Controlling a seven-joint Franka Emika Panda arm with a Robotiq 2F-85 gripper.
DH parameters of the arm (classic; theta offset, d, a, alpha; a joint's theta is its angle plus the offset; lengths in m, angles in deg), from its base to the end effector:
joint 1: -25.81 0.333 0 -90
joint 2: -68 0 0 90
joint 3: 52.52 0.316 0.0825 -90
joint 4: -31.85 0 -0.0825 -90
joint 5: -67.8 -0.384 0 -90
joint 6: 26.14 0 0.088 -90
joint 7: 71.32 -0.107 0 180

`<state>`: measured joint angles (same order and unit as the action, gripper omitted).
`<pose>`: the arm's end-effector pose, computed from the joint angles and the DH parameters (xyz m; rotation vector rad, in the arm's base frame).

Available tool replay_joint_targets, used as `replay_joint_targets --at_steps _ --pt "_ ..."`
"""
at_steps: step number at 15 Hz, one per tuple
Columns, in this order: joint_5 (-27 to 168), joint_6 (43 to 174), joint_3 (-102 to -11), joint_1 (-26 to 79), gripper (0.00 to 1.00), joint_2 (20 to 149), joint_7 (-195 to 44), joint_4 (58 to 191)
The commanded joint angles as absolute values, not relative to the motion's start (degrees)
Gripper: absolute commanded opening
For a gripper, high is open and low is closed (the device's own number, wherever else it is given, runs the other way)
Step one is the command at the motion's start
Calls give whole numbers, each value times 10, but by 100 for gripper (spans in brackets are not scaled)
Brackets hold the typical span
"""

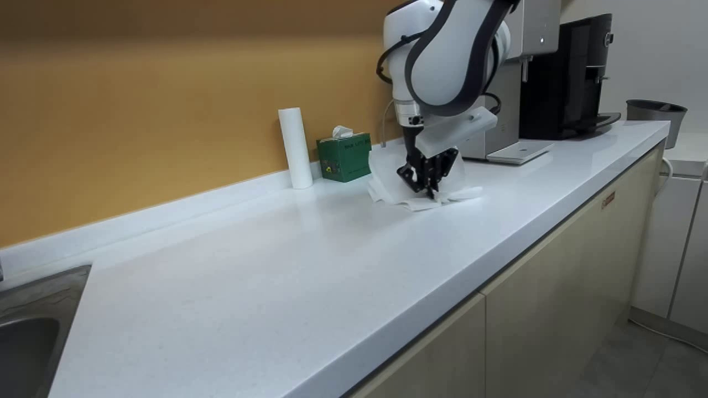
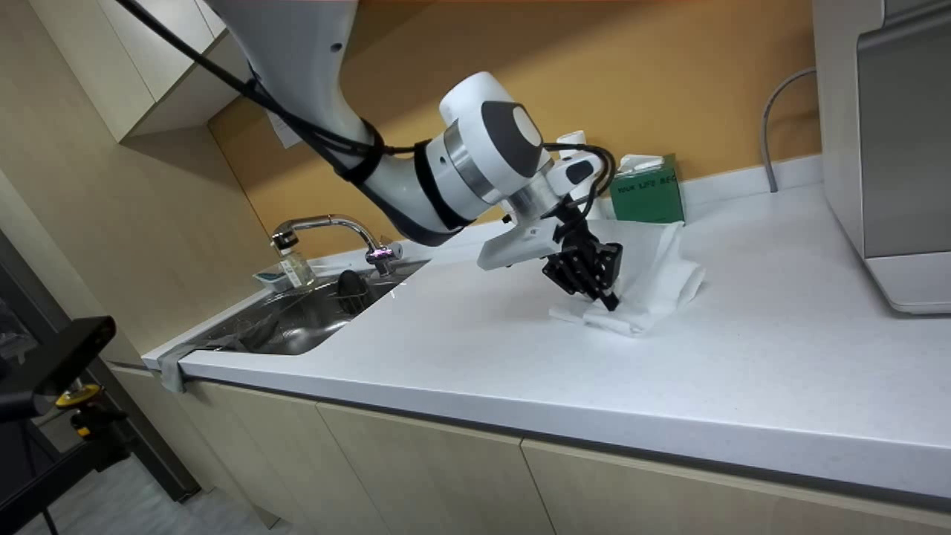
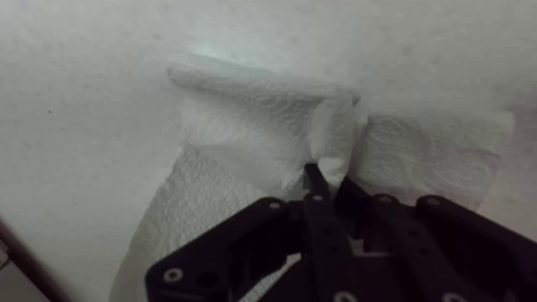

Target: Clean the counter using the serviette

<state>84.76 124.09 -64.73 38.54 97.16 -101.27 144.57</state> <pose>0.6305 0.0185 0.2298 2.8871 -0.3368 0.3073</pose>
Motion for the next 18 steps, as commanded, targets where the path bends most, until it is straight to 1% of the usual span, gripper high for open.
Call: replay_joint_targets --at_steps 1,5,7,12,15,18 --pt "845 1255 -638 409 2 1053 -1032 1363" --pt "834 1243 -624 421 2 1077 -1005 1322" --pt "809 1229 -592 406 2 1058 -960 1334" --pt "733 1187 -504 364 2 985 -815 1404" --pt "713 1135 -475 352 2 938 -754 1460" --pt "711 1091 -465 347 2 891 -719 1520"
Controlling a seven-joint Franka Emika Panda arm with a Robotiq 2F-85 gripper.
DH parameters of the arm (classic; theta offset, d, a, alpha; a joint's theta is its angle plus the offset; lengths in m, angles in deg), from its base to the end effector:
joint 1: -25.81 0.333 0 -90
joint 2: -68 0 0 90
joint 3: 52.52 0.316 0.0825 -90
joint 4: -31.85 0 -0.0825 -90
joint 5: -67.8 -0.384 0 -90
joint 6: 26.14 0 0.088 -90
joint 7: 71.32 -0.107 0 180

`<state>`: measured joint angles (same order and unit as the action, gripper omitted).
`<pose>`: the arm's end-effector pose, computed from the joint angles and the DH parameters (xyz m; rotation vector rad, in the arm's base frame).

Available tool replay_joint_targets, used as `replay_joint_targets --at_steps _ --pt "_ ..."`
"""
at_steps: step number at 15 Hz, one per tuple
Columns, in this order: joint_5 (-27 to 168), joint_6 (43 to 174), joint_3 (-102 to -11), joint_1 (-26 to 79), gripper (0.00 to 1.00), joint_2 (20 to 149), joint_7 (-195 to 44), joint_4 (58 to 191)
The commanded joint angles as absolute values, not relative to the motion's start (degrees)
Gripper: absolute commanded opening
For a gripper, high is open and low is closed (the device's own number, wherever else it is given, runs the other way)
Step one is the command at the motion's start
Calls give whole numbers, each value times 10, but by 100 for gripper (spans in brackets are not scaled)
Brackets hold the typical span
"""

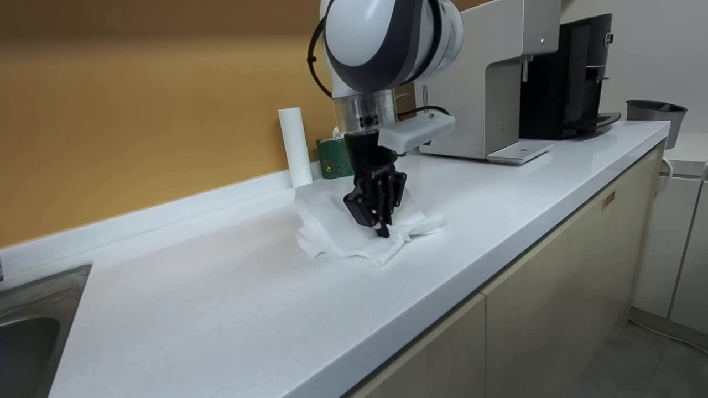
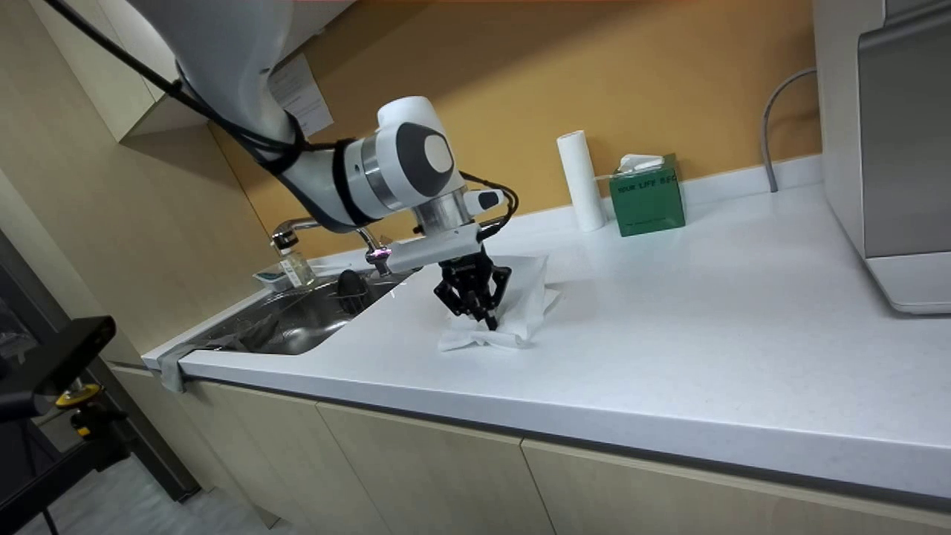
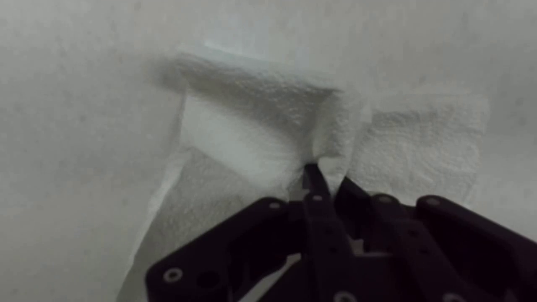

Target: Clean the counter using the serviette

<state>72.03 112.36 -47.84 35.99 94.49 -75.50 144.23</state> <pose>0.5969 0.1561 0.2374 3.1074 0.3642 -0.0032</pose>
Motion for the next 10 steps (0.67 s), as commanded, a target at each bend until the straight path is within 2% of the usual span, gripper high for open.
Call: replay_joint_targets --at_steps 1,6,10 --pt "721 1082 -470 348 2 878 -721 1539" --pt "784 1096 -519 344 2 848 -783 1595" --pt "817 1117 -555 326 2 866 -835 1583"
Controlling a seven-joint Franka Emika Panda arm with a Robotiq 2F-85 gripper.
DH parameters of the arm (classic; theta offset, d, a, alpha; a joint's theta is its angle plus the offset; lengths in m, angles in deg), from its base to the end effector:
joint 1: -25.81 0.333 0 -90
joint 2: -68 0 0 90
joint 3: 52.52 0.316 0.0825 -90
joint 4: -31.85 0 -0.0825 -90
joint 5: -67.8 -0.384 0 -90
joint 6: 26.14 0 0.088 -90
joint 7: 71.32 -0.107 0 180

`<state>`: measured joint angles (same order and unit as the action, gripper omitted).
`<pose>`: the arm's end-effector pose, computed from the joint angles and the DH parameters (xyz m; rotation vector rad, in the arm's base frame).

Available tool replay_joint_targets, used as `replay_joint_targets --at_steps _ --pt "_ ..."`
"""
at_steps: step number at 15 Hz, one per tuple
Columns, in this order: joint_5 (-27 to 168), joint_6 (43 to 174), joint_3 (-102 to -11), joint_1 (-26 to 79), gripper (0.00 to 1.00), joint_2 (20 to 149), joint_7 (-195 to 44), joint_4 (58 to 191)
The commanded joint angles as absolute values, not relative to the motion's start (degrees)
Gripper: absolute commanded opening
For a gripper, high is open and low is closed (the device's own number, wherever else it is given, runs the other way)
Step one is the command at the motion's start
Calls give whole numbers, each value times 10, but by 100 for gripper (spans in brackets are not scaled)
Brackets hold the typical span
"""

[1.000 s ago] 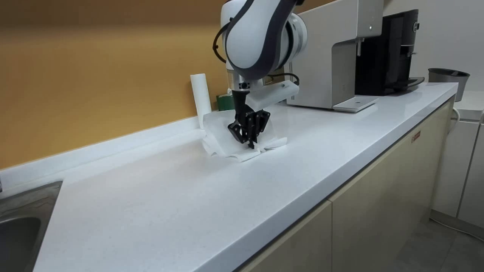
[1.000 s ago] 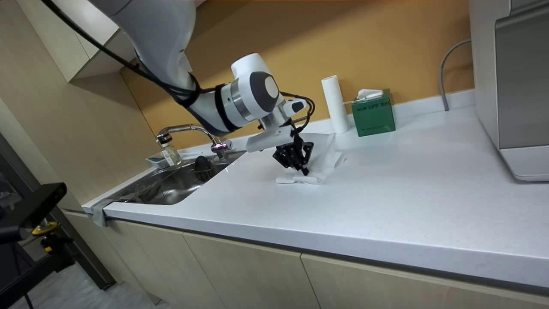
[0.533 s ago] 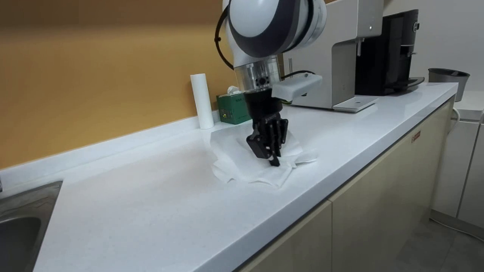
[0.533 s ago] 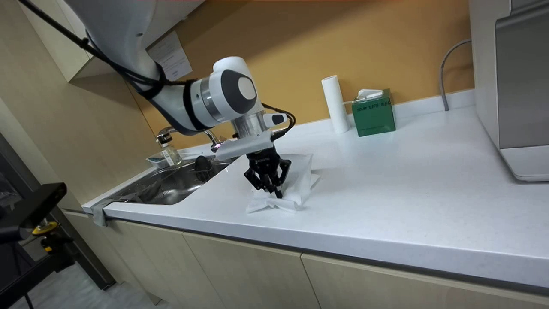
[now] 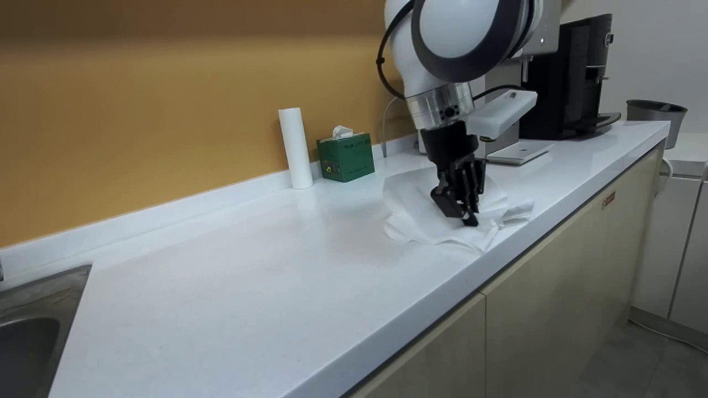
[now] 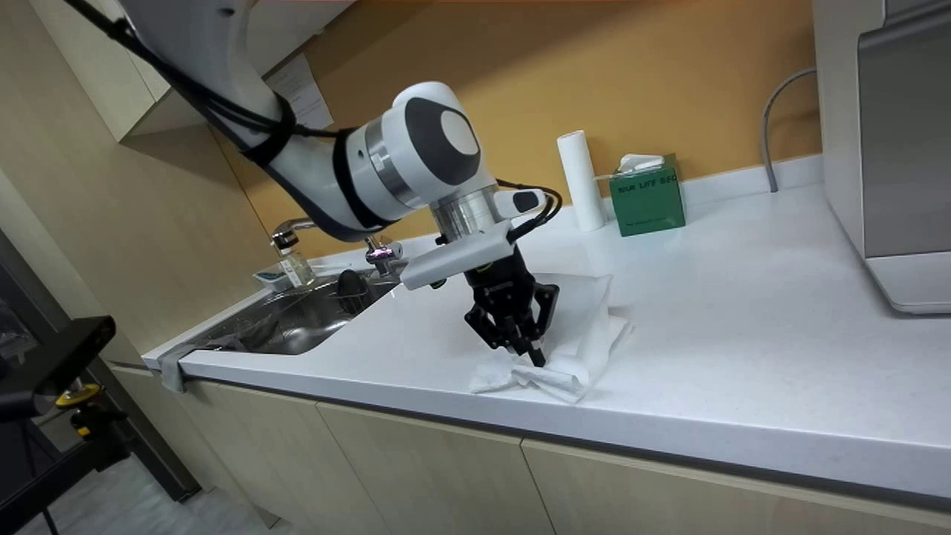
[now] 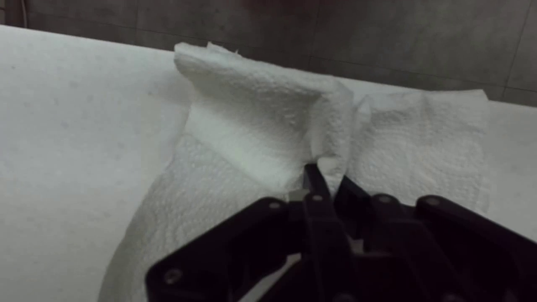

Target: Clean the counter using the serviette

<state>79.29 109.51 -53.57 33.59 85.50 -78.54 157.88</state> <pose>0.5376 0.0610 0.2319 2.9772 0.2165 -0.1793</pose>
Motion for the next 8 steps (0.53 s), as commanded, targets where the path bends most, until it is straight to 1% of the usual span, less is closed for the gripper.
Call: replay_joint_targets --at_steps 1,5,6,7,8 --pt "819 1121 -561 322 2 873 -844 1575" --pt "808 1131 -568 315 2 883 -865 1556" --pt "809 1131 -569 317 24 879 -870 1553" --pt "809 1131 -569 317 34 875 -873 1552" --pt "812 1132 -570 319 41 868 -877 1551"
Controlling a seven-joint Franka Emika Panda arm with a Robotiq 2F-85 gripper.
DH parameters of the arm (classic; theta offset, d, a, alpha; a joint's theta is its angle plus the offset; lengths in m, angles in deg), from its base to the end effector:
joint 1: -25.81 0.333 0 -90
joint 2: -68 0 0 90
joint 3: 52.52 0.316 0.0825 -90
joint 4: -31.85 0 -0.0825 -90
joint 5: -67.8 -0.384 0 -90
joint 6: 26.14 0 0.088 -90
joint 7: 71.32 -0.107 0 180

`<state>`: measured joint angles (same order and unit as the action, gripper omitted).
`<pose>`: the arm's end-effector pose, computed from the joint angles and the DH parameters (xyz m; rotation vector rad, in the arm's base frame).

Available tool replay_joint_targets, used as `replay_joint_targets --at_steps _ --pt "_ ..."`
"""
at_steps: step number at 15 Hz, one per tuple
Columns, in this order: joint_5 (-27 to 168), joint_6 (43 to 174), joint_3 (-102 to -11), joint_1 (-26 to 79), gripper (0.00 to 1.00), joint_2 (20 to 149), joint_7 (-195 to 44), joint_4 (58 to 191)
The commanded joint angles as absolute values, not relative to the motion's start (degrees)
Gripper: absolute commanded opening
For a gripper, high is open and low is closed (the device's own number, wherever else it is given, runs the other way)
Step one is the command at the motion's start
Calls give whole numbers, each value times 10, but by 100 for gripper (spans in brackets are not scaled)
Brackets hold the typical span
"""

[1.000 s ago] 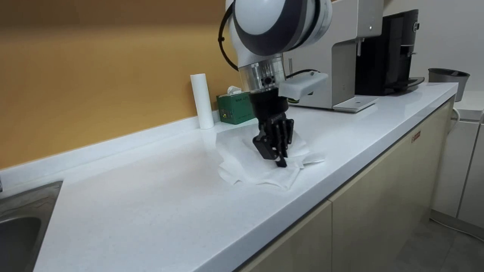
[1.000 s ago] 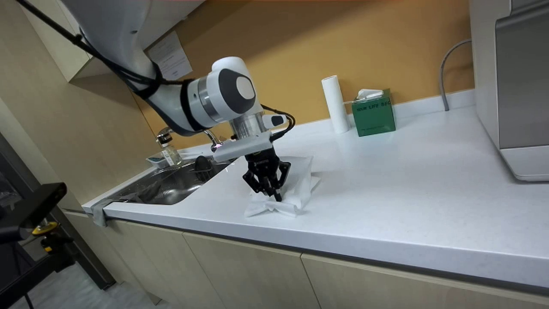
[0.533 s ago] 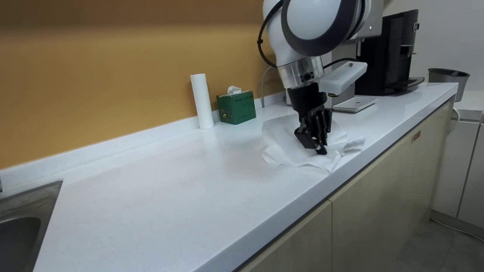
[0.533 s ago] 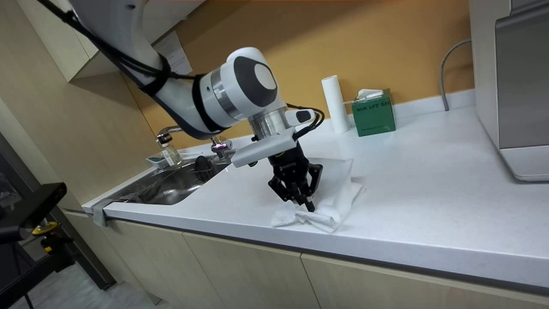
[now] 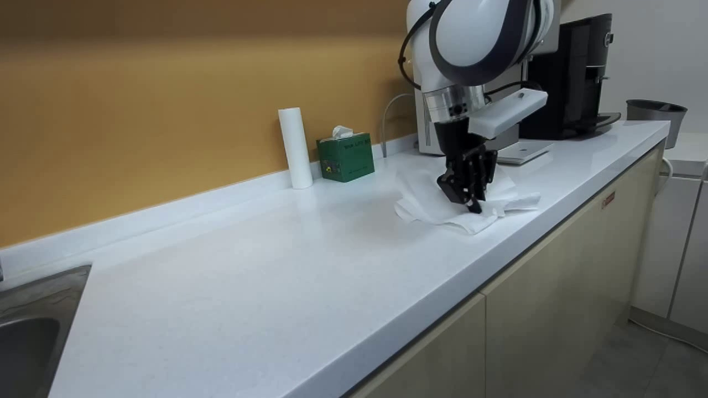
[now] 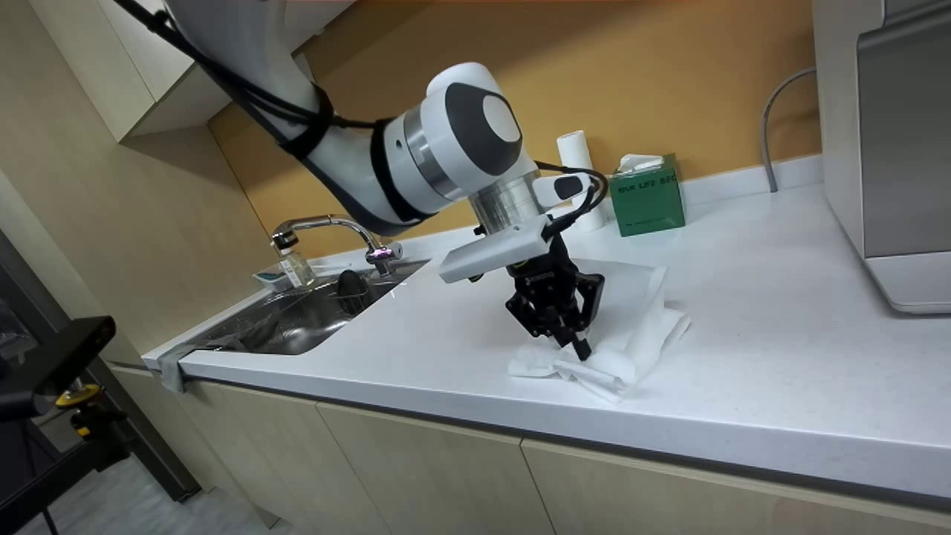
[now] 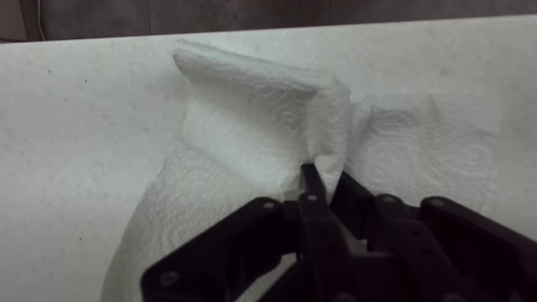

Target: Clean the counter using the serviette

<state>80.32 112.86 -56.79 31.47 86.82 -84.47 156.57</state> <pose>0.5539 0.0124 0.2326 2.9704 -0.0465 -0.0875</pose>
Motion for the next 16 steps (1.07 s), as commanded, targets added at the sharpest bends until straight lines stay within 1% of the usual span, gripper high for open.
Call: replay_joint_targets --at_steps 1,5,6,8,9,10,16 --pt "816 1135 -572 320 47 860 -882 1549" --pt "836 1135 -579 324 75 823 -902 1536" --pt "845 1132 -580 325 81 811 -912 1533" --pt "857 1110 -580 324 95 789 -936 1525" --pt "861 1098 -579 323 99 779 -947 1524" --pt "863 1083 -576 321 100 767 -957 1524" --pt "859 1024 -555 308 100 721 -947 1545"
